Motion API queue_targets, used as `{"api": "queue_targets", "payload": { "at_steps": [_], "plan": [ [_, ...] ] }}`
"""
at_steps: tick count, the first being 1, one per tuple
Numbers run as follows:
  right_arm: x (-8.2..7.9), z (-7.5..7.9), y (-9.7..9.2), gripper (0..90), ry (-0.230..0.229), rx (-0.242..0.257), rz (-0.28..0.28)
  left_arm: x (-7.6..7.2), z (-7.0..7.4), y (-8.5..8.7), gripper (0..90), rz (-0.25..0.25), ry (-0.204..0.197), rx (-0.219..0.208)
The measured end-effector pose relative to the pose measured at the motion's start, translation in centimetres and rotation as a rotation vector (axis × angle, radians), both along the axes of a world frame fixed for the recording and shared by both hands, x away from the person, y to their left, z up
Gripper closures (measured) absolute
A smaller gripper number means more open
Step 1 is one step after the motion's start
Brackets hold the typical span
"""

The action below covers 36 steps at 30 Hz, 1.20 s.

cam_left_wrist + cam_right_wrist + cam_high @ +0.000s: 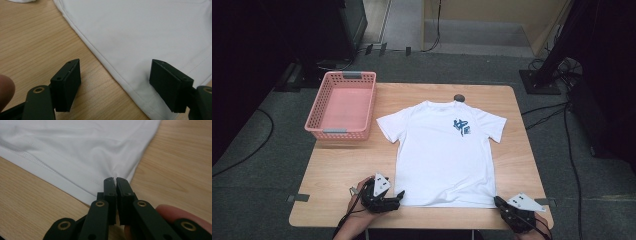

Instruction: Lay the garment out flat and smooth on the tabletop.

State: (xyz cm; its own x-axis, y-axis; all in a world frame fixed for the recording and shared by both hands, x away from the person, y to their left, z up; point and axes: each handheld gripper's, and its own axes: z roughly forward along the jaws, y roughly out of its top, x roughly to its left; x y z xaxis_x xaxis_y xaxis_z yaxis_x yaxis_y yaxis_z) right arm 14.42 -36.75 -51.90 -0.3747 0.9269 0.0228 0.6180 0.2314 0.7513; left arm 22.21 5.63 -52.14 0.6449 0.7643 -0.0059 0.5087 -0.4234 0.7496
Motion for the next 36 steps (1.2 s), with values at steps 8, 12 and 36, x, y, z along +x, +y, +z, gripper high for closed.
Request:
{"api": "queue_targets", "payload": {
  "at_steps": [8, 12, 36],
  "plan": [
    [-0.4, 0.1, -3.3, 65.0, 0.029, 0.115, -0.038, 0.0, 0.0, 0.0, 25.7, 0.003, 0.0, 0.0],
    [0.0, 0.6, -3.8, 45.6, -0.006, 0.139, -0.076, 0.0, 0.0, 0.0, 25.6, 0.002, 0.0, 0.0],
    [3.8, -1.1, -6.1, 3.0, 0.021, -0.006, -0.271, 0.1, 0.4, 0.7, 2.3, -0.011, 0.02, -0.014]
  ]
}}
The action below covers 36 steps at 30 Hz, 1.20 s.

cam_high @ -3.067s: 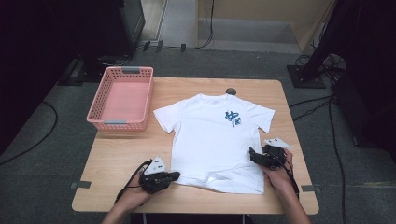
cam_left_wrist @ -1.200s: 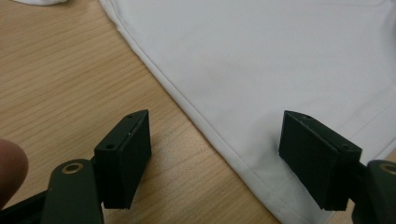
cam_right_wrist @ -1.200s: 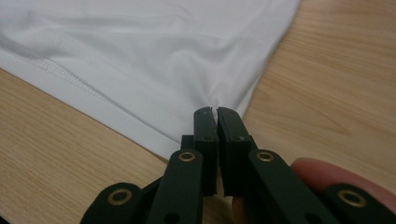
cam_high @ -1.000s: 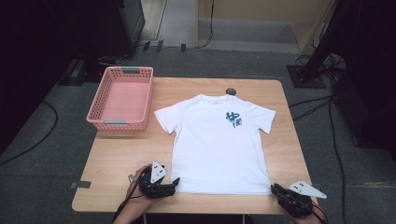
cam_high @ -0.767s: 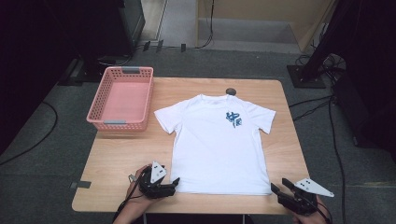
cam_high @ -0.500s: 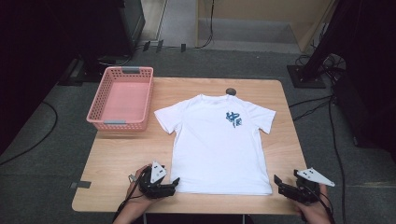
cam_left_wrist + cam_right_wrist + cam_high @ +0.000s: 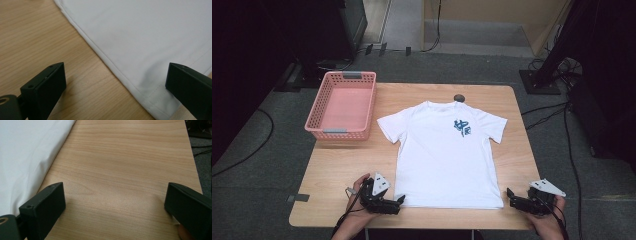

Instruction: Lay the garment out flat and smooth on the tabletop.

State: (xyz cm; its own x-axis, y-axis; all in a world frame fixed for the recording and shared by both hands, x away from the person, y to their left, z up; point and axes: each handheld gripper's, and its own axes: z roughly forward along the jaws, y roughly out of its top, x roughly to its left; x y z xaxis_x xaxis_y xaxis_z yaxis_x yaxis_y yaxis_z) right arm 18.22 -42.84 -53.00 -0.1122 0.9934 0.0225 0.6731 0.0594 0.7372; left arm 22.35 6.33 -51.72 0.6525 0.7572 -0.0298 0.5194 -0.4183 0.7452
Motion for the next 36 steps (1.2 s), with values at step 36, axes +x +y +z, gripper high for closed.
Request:
{"api": "queue_targets", "payload": {
  "at_steps": [36],
  "plan": [
    [0.5, 0.1, -0.1, 0.0, 0.026, -0.002, -0.001, 0.9, -0.2, 17.0, 0.0, 0.489, 0.036, -0.003]
  ]
}}
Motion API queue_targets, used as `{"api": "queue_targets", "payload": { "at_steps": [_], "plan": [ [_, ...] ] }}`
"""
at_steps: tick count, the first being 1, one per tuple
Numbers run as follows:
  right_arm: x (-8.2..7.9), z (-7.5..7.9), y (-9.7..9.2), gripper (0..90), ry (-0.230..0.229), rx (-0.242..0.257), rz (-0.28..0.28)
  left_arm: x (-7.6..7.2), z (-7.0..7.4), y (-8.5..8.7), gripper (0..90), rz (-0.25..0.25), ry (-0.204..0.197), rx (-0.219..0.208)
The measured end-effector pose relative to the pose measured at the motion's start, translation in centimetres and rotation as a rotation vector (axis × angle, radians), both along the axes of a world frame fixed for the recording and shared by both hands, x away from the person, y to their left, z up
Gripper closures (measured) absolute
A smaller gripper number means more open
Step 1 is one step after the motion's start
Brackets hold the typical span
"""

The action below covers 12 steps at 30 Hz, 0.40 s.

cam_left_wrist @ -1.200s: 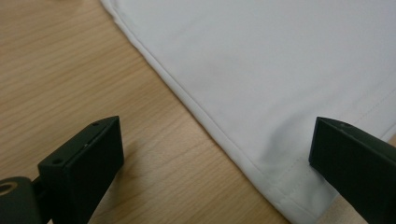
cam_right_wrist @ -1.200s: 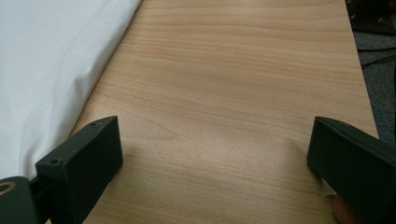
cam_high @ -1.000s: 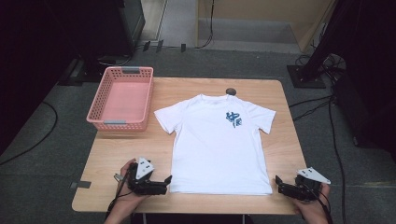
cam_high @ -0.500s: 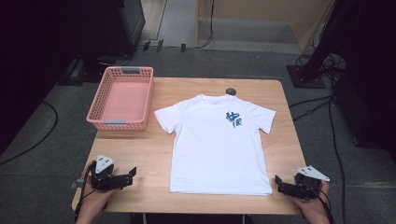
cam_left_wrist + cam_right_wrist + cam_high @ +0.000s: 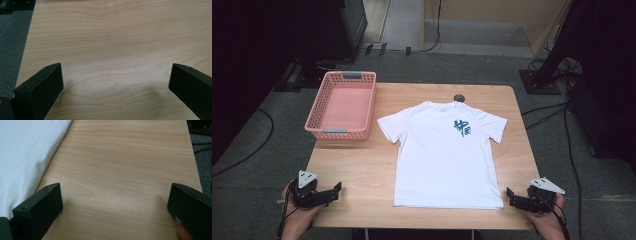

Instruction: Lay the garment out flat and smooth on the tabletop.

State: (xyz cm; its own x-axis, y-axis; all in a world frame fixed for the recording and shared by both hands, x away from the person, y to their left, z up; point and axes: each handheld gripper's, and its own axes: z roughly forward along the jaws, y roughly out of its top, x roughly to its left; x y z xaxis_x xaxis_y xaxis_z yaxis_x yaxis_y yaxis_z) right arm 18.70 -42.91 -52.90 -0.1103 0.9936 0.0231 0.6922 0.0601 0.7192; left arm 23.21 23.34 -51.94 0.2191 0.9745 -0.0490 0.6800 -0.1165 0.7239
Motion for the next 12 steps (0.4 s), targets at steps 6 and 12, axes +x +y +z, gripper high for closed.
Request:
{"api": "queue_targets", "payload": {
  "at_steps": [6, 12],
  "plan": [
    [-0.01, 0.0, 0.01, 0.0, 0.001, 0.001, -0.001, 0.06, -0.19, -0.11, 0.0, 0.01, 0.006, 0.047],
    [-0.06, -0.01, -0.01, 0.0, 0.0, 0.001, 0.002, 0.09, -0.19, -0.13, 0.0, 0.014, 0.007, 0.053]
  ]
}}
